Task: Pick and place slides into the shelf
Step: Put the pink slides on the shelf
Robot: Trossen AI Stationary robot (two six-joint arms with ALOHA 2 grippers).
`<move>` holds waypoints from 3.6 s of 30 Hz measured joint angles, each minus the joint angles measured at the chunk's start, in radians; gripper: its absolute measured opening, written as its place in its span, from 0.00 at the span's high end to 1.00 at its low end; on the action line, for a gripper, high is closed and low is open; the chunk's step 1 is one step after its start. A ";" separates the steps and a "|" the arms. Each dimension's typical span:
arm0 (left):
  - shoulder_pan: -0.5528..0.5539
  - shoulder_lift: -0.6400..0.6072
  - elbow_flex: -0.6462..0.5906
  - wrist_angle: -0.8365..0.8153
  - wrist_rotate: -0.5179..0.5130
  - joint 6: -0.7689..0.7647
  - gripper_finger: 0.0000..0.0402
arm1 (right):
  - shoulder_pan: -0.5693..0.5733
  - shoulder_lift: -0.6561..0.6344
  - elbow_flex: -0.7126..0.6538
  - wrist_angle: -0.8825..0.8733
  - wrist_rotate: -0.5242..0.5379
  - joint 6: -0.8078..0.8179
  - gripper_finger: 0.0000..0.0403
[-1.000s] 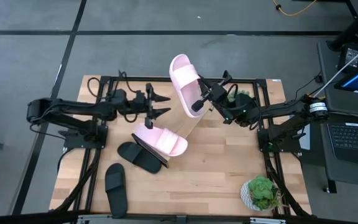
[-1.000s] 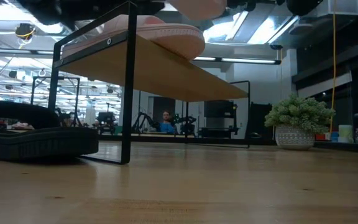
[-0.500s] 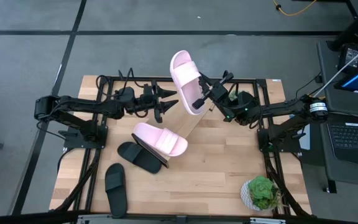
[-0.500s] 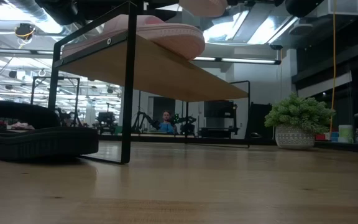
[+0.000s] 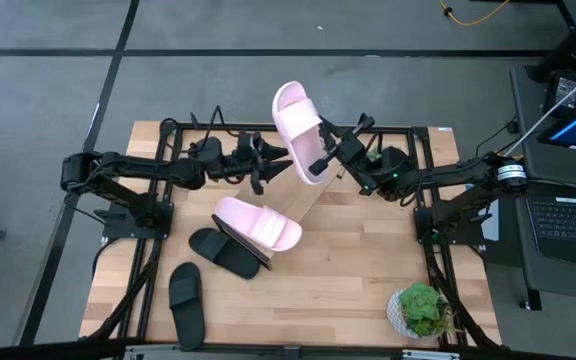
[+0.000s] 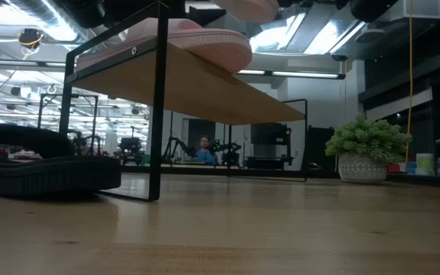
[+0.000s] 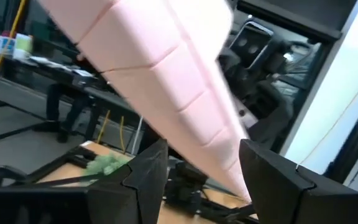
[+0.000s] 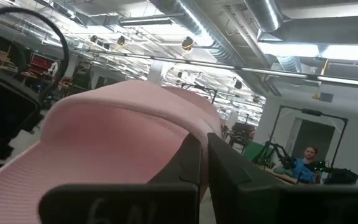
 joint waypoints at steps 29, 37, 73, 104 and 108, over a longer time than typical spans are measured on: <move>-0.042 0.000 0.008 0.045 -0.134 -0.053 0.53 | -0.026 0.035 0.001 0.031 -0.059 0.004 0.97; -0.036 0.000 0.008 0.052 -0.156 -0.050 0.53 | -0.025 0.040 0.001 0.038 -0.102 0.002 0.97; 0.008 -0.001 0.008 0.017 -0.103 -0.079 0.53 | 0.002 0.041 -0.001 0.038 -0.138 -0.005 0.97; 0.089 -0.055 0.004 -0.003 -0.008 0.125 0.80 | 0.115 0.022 0.003 -0.042 -0.096 0.000 0.76; 0.110 -0.084 0.008 0.041 -0.023 0.137 0.80 | 0.148 0.024 -0.001 -0.077 -0.072 0.003 0.69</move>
